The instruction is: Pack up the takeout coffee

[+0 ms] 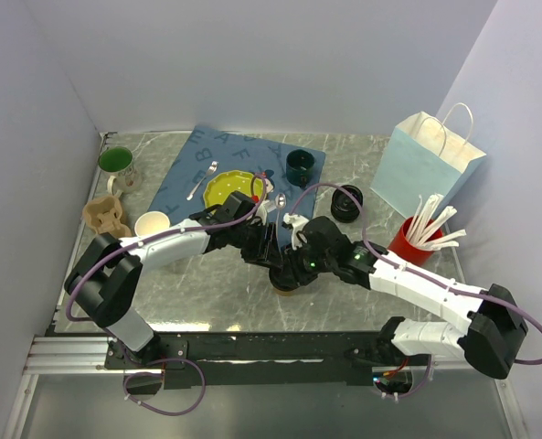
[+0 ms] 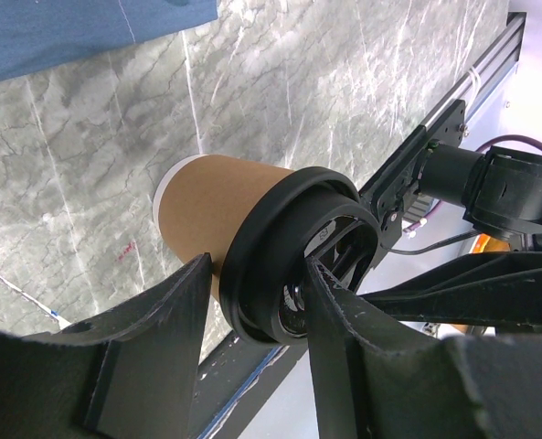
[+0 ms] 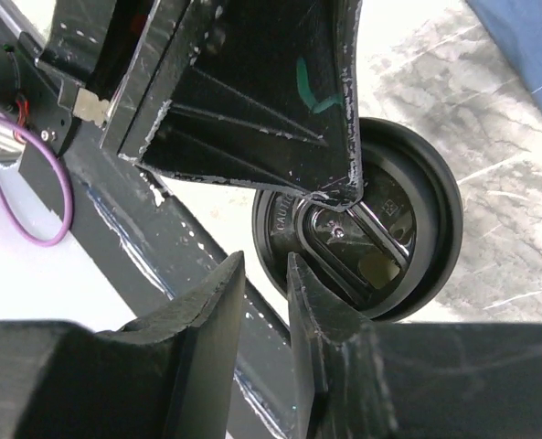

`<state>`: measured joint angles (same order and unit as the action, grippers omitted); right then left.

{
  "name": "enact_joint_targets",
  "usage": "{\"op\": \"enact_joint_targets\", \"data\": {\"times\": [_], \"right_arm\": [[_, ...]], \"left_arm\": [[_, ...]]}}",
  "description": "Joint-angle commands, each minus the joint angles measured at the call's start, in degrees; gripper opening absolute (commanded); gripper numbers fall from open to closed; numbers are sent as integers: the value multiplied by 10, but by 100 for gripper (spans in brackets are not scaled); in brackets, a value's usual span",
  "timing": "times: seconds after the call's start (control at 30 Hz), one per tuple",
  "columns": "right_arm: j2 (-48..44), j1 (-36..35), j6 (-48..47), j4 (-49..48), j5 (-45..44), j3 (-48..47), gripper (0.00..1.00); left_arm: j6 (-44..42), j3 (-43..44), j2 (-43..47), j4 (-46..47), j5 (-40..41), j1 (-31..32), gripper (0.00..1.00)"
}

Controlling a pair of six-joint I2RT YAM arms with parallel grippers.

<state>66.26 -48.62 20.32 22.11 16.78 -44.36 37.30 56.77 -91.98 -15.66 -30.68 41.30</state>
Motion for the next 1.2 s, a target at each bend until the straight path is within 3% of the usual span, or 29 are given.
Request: {"op": "enact_joint_targets", "data": {"times": [0.0, 0.4, 0.73, 0.87, 1.17], "right_arm": [[12, -8, 7, 4, -53, 17, 32], [-25, -9, 77, 15, -65, 91, 32], [-38, -1, 44, 84, -83, -45, 34], [-53, 4, 53, 109, -89, -100, 36], [-43, 26, 124, 234, -198, -156, 37]], "left_arm": [[-27, -43, -48, -68, 96, 8, 49], [-21, -50, -52, -60, 98, 9, 48], [-31, 25, -35, -104, 89, 9, 50], [-33, 79, -15, -135, 74, 8, 55], [-14, 159, 11, -126, 4, 7, 74]]}}
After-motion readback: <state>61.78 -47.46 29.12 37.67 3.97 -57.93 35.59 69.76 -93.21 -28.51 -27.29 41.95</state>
